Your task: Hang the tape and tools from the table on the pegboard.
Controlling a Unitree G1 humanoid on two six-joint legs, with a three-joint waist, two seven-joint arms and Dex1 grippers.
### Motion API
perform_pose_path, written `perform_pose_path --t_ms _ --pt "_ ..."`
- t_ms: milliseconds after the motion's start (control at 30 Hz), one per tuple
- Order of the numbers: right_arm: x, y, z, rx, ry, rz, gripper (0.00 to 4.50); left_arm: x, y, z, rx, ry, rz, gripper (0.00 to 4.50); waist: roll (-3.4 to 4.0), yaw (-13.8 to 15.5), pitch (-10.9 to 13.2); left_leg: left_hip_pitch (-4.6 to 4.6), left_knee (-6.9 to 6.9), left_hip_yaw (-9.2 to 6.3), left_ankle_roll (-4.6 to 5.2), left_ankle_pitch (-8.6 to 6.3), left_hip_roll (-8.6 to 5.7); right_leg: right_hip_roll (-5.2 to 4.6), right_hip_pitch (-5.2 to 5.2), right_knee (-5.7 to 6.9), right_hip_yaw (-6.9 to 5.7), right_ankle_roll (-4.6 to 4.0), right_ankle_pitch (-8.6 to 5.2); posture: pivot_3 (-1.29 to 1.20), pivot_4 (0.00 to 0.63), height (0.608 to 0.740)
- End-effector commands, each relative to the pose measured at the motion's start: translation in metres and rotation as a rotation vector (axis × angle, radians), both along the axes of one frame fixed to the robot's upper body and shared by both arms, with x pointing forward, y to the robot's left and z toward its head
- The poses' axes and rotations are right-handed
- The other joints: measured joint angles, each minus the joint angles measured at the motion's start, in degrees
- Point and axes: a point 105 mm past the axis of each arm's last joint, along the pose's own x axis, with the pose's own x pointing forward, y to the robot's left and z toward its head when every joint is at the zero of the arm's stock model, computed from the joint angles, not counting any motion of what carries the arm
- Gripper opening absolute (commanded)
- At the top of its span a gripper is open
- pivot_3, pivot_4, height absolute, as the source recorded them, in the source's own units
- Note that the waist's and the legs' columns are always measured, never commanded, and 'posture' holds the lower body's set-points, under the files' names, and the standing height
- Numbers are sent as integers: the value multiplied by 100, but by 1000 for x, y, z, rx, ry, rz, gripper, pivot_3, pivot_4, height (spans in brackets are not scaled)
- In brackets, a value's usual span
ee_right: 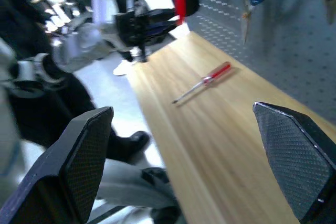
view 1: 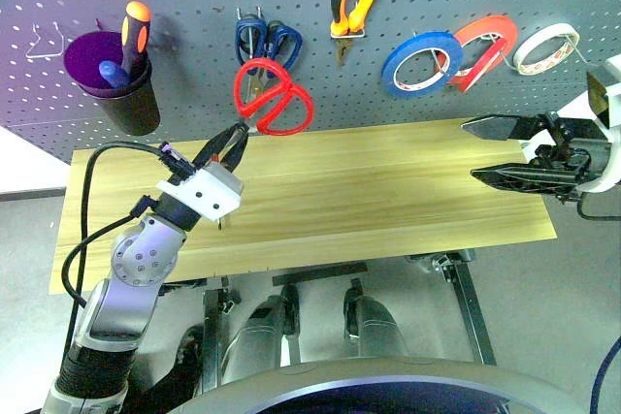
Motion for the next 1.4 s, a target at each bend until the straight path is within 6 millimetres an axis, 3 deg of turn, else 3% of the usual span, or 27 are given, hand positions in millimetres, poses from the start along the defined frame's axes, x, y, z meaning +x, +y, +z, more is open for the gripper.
perform_pose_path --t_ms 33,300,833,967,1133,1400 --pt "-11 -9 19 0 -44 30 4500 0 4 13 -25 -54 16 245 0 13 0 0 2 1 0 0 0 -1 0 1 0 1 2 -201 325 723" --pt "-17 -12 25 38 -53 89 4500 15 10 17 -65 -53 56 245 0 33 -2 0 6 6 -4 2 0 -1 -1 5 -1 3 7 -214 312 723" --pt "-22 -8 25 55 -31 92 4500 24 -10 6 -75 -9 -18 245 0 102 -4 0 24 17 -8 5 0 -6 -1 9 -2 7 25 -243 308 723" --pt "-22 -7 26 58 -32 89 4500 39 -6 -6 -52 48 12 245 1 100 -5 0 28 19 -9 5 0 -7 0 10 -1 8 29 -246 311 723" --pt "-27 -3 27 61 -36 128 4500 54 -3 -3 -110 70 41 245 1 103 -5 0 33 21 -11 7 1 -8 -1 12 -2 10 38 -248 315 723" --pt "-29 4 27 74 -36 150 4500 76 -17 -6 -153 104 52 245 0 102 -6 0 54 23 -10 7 1 -9 8 14 -4 16 47 -248 321 723"
